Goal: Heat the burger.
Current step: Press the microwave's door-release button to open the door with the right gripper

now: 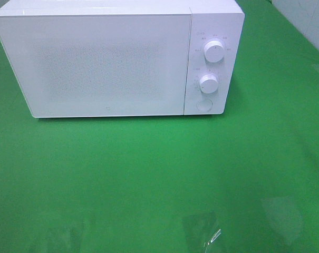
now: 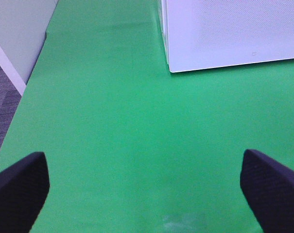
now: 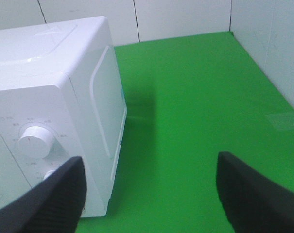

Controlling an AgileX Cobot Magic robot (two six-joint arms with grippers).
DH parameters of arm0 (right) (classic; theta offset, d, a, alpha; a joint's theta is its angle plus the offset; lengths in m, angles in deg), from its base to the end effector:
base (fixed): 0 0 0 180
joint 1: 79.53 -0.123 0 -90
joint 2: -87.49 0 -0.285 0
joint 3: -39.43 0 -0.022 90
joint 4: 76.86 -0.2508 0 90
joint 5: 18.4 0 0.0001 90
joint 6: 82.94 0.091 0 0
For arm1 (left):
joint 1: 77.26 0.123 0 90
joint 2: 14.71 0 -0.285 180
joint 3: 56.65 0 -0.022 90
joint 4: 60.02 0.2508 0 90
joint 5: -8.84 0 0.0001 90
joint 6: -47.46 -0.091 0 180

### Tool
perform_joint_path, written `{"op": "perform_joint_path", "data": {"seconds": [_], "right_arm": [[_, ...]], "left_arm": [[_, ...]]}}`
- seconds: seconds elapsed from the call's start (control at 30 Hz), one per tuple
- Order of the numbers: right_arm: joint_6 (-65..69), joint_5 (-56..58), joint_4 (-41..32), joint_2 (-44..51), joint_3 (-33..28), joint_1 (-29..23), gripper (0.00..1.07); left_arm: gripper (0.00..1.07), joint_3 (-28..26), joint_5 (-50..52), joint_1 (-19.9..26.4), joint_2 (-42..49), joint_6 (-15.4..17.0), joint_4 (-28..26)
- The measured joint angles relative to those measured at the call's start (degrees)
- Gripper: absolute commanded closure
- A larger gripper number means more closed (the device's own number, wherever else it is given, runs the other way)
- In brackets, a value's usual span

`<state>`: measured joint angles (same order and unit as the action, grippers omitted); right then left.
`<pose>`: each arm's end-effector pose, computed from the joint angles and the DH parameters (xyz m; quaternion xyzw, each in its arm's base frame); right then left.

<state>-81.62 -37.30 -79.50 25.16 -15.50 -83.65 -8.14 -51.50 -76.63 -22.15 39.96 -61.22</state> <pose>0.1903 0.0123 0.2667 0.0029 0.7569 0.0396 0.6524 -0.0056 -0.0017 0.2782 0.0513 0.8478 0.0270 0.5272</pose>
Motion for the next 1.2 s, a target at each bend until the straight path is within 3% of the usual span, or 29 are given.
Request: {"op": "perform_joint_path", "data": {"seconds": [0.17,0.33,0.77,0.9,1.0,1.13,1.2], "right_arm": [[0.23,-8.37,-0.86,-2.98,-3.5,0.0,0.34],[0.4,-14.78,-4.58,-6.76,-5.96,-3.27,0.34],[0.11,-30.94,-16.79,-22.46,-7.16,-19.71,0.34],[0.4,-37.64,-24.01,-30.25,-7.05,-28.36,0.34],[1.09,-38.33,-25.15,-31.34,-6.93,-29.68,0.34],[6.53,-38.96,-27.79,-35.01,-5.33,-33.69,0.34],[15.7,-39.25,-28.07,-37.87,-3.21,-35.81,0.35]], "left_arm": [[0.07,0.0,0.0,0.0,0.0,0.0,0.0],[0.07,0.0,0.0,0.0,0.0,0.0,0.0],[0.07,0.0,0.0,0.0,0.0,0.0,0.06],[0.07,0.0,0.0,0.0,0.0,0.0,0.06],[0.07,0.0,0.0,0.0,0.0,0.0,0.06],[0.07,0.0,0.0,0.0,0.0,0.0,0.06],[0.07,0.0,0.0,0.0,0.0,0.0,0.06]]}}
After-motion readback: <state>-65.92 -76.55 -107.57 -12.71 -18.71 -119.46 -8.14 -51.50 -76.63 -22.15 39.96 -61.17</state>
